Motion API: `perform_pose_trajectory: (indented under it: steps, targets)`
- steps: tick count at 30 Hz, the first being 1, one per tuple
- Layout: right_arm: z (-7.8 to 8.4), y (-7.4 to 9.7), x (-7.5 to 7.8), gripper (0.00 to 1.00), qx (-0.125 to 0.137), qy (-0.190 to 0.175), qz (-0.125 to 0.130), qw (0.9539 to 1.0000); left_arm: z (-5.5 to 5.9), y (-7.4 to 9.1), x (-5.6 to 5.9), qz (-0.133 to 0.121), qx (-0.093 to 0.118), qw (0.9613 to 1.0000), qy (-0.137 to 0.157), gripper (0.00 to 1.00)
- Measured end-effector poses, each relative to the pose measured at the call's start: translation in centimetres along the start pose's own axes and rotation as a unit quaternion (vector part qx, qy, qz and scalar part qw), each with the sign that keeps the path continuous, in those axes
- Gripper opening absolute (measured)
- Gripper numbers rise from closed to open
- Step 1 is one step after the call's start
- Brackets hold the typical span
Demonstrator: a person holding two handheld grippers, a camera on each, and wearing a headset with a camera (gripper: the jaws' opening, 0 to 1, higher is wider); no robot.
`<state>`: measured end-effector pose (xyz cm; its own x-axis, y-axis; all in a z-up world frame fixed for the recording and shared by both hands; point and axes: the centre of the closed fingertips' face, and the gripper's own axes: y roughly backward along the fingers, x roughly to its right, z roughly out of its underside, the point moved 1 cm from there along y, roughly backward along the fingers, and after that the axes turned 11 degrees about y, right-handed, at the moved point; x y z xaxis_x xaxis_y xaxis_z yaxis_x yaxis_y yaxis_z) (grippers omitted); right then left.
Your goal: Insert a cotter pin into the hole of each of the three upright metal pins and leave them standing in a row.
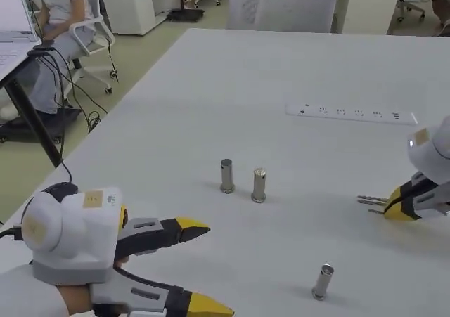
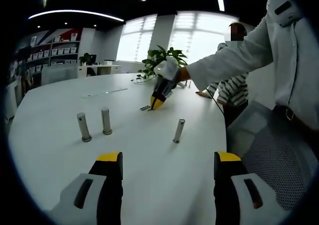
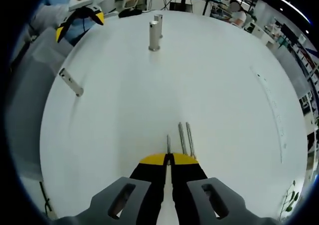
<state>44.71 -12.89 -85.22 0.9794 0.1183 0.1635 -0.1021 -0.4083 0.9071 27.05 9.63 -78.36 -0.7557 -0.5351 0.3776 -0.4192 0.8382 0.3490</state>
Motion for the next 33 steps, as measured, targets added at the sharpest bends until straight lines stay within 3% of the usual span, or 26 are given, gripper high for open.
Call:
perform_pose_trajectory:
  steps: [10, 19, 33]
  targets:
    - [-0.1, 0.0, -0.4, 0.04, -0.028, 0.056, -0.017, 0.9979, 0.1, 0.0, -0.1, 0.001, -0.001, 1.0000, 0.001, 0.74]
    - [0.0, 0.0, -0.5, 0.03, -0.027, 0.044, -0.010, 0.9986, 0.3, -0.1, 0.1, 0.002, -0.005, 1.0000, 0.002, 0.73]
    - [-0.5, 0.8, -1.1, 0.02, -0.020, 0.039, -0.004, 0.9990, -0.3, -0.2, 0.4, 0.002, -0.001, 1.0000, -0.004, 0.73]
